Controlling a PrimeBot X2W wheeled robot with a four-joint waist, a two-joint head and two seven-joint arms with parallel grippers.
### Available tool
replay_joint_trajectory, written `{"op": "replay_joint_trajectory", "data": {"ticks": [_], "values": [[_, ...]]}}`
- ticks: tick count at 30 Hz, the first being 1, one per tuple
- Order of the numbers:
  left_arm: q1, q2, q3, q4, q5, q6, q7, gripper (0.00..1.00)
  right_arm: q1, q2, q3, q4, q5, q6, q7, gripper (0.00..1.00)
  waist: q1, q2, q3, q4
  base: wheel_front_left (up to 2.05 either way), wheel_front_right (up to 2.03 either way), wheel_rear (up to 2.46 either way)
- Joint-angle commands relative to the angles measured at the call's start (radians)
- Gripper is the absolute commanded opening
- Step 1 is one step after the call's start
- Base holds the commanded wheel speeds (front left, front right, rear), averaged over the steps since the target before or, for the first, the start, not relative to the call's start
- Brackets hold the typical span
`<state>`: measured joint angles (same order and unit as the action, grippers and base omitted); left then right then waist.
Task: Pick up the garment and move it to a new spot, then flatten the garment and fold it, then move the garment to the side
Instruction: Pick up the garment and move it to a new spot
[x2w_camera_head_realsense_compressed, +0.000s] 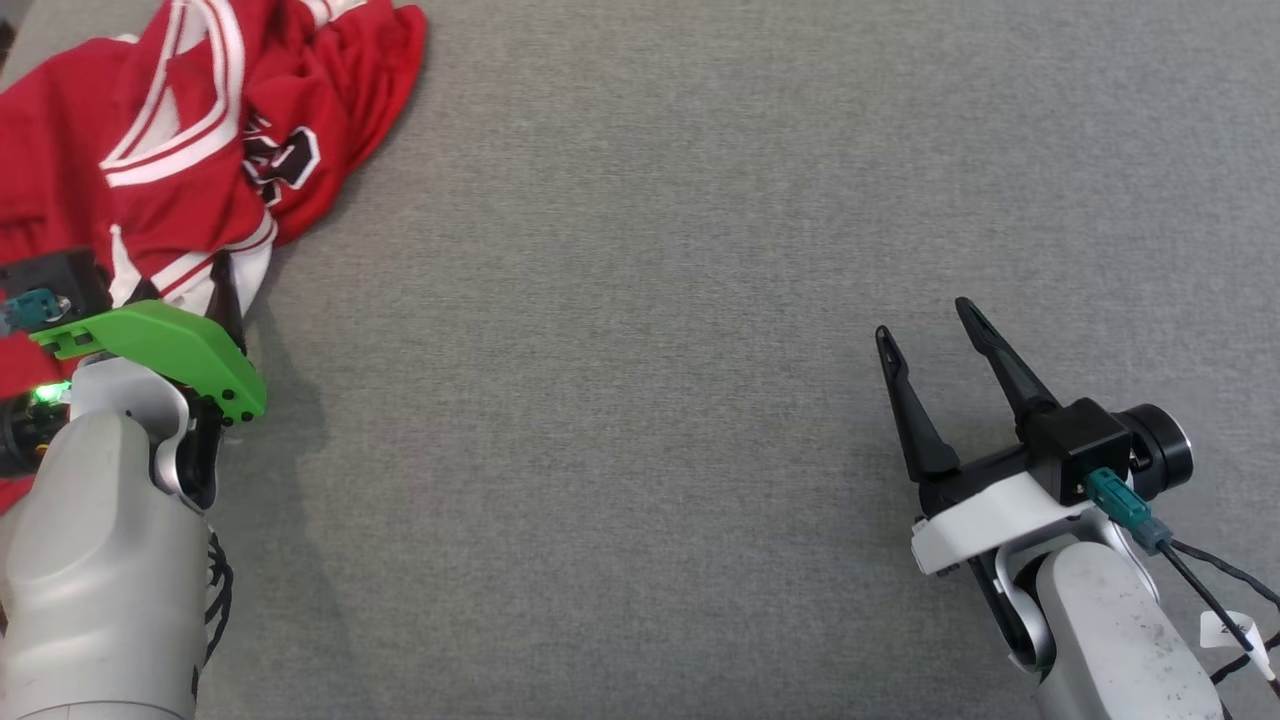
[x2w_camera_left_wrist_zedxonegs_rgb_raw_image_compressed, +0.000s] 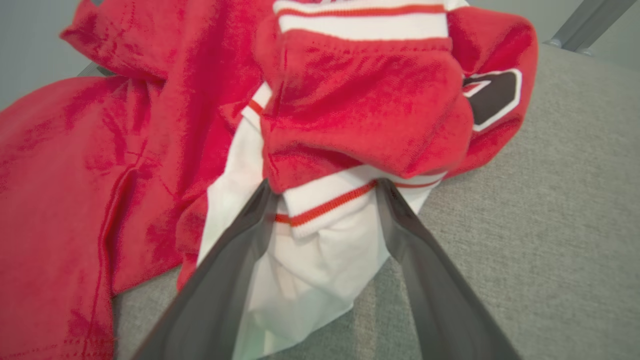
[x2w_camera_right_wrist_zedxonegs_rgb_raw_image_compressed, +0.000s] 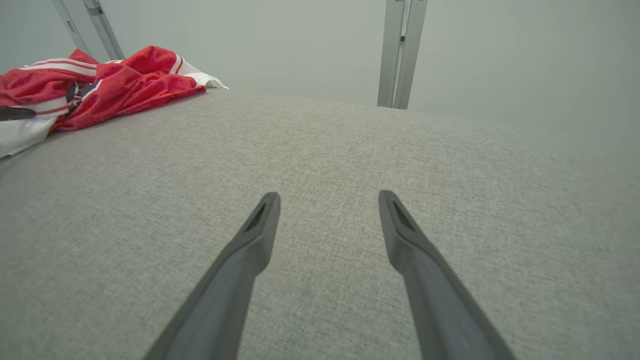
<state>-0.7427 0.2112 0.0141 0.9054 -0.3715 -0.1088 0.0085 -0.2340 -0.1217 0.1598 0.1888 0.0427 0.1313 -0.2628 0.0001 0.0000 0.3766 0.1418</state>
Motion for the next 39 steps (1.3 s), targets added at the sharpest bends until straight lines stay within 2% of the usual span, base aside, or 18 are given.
{"op": "replay_joint_trajectory", "data": {"ticks": [1, 8, 14, 20, 24, 28, 34, 39], "values": [[-0.018, 0.015, 0.000, 0.019, -0.001, 0.005, -0.008, 0.00, -0.005, 0.001, -0.004, 0.003, 0.005, -0.001, -0.003, 1.00, -0.0001, 0.0000, 0.041, -0.071, 0.00, 0.00, 0.00], [0.028, 0.022, -0.044, 0.009, -0.002, -0.015, -0.035, 0.00, 0.049, 0.015, -0.024, 0.017, 0.009, -0.001, -0.003, 1.00, -0.0001, 0.0000, -0.053, -0.065, 0.00, 0.00, 0.00], [0.072, 0.042, -0.097, -0.187, -0.002, -0.020, -0.016, 0.00, 0.119, 0.033, -0.035, 0.032, 0.015, -0.001, -0.003, 1.00, -0.0001, 0.0000, -0.159, -0.044, 0.00, 0.00, 0.00], [0.142, 0.089, -0.104, -0.574, -0.041, -0.021, 0.135, 0.00, 0.174, 0.048, -0.037, 0.037, 0.025, -0.001, -0.003, 1.00, -0.0001, 0.0000, -0.243, -0.051, 0.00, 0.00, 0.00], [0.198, 0.126, -0.093, -0.851, -0.076, -0.002, 0.274, 0.00, 0.195, 0.058, -0.039, 0.039, 0.031, -0.001, -0.003, 1.00, -0.0001, 0.0000, -0.282, -0.080, 0.00, 0.00, 0.00], [0.224, 0.135, -0.098, -1.056, -0.122, 0.007, 0.387, 0.00, 0.216, 0.062, -0.046, 0.040, 0.038, -0.001, -0.003, 1.00, -0.0001, 0.0000, -0.305, -0.114, 0.00, 0.00, 0.00], [0.215, 0.128, -0.151, -1.224, -0.178, 0.007, 0.514, 0.00, 0.227, 0.068, -0.047, 0.045, 0.043, -0.001, -0.003, 1.00, -0.0001, 0.0000, -0.316, -0.181, 0.00, 0.00, 0.00], [0.175, 0.109, -0.206, -1.270, -0.217, 0.002, 0.580, 0.00, 0.218, 0.070, -0.045, 0.043, 0.046, -0.001, -0.003, 1.00, -0.0001, 0.0000, -0.310, -0.251, 0.00, 0.00, 0.00]]}}
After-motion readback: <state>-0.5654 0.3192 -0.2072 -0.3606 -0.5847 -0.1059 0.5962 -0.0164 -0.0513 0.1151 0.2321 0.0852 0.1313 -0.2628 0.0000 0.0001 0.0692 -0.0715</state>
